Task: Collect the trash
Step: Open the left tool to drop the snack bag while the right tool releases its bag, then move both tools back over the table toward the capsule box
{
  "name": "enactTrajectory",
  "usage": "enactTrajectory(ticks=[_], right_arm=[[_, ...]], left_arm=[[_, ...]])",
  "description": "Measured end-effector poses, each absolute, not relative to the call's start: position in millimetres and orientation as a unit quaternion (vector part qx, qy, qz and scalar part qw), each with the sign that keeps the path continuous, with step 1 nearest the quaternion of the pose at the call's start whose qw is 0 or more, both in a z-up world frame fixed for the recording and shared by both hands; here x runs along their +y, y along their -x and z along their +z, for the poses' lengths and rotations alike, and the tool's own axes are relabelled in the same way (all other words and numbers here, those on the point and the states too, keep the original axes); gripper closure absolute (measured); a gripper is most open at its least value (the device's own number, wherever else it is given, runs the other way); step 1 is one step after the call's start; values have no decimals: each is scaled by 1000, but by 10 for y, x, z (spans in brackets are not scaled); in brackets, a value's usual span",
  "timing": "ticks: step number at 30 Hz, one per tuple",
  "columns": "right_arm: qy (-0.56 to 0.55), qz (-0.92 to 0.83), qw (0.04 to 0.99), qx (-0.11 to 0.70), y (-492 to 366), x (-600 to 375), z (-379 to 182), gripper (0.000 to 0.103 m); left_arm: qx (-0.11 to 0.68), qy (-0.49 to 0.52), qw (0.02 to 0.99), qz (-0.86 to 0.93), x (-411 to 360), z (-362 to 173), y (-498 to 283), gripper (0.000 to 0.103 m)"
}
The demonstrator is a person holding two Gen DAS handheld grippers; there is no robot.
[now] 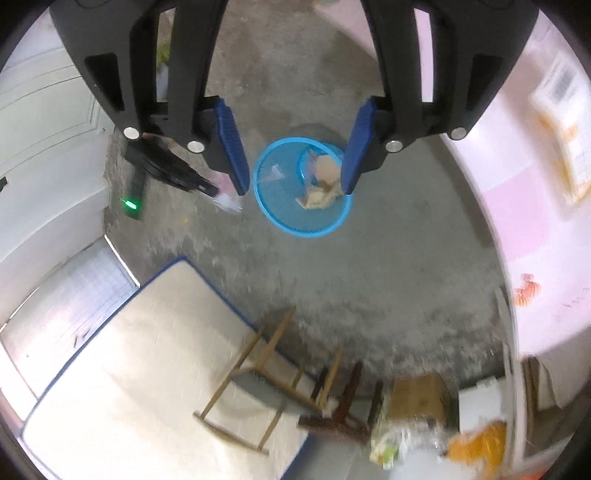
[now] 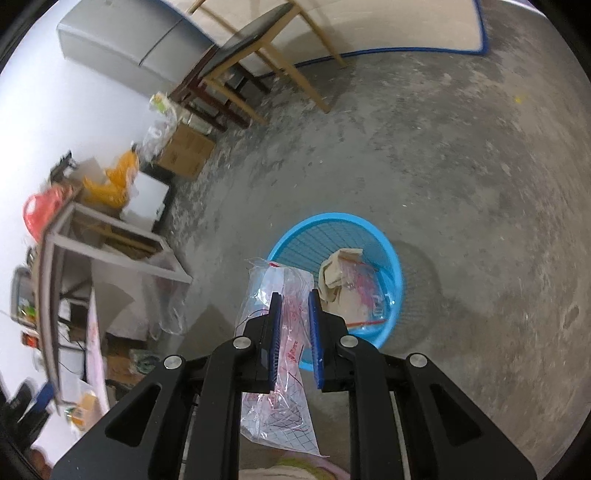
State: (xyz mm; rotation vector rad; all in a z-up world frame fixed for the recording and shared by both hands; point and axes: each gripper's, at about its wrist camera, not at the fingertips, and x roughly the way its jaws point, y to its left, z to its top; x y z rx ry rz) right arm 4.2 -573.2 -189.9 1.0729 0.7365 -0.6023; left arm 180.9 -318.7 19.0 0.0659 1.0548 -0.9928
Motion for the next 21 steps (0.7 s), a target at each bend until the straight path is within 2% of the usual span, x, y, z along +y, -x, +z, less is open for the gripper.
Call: enactTrajectory(ticks=[8, 10, 11, 15, 21], right_arm=[[-396, -337, 718, 463, -880, -5892, -2710, 85], [-382, -345, 702, 492, -955, -5917, -2851, 72], [-376, -352, 697, 499, -961, -5925, -2887, 69], [-371, -352, 717, 473, -897, -5869, -2706, 56], [-358, -344, 749, 439, -738, -5775, -2183, 55]], left_arm=[[442, 12, 805, -395, -1621, 401, -1463, 49], [438, 26, 822, -362, -1165, 339, -1386, 45], [442, 31, 829, -341, -944, 290, -1347, 45], [443, 59, 849, -281, -292, 130, -1202, 44], [439, 110, 866, -211, 336, -133, -1136, 44]])
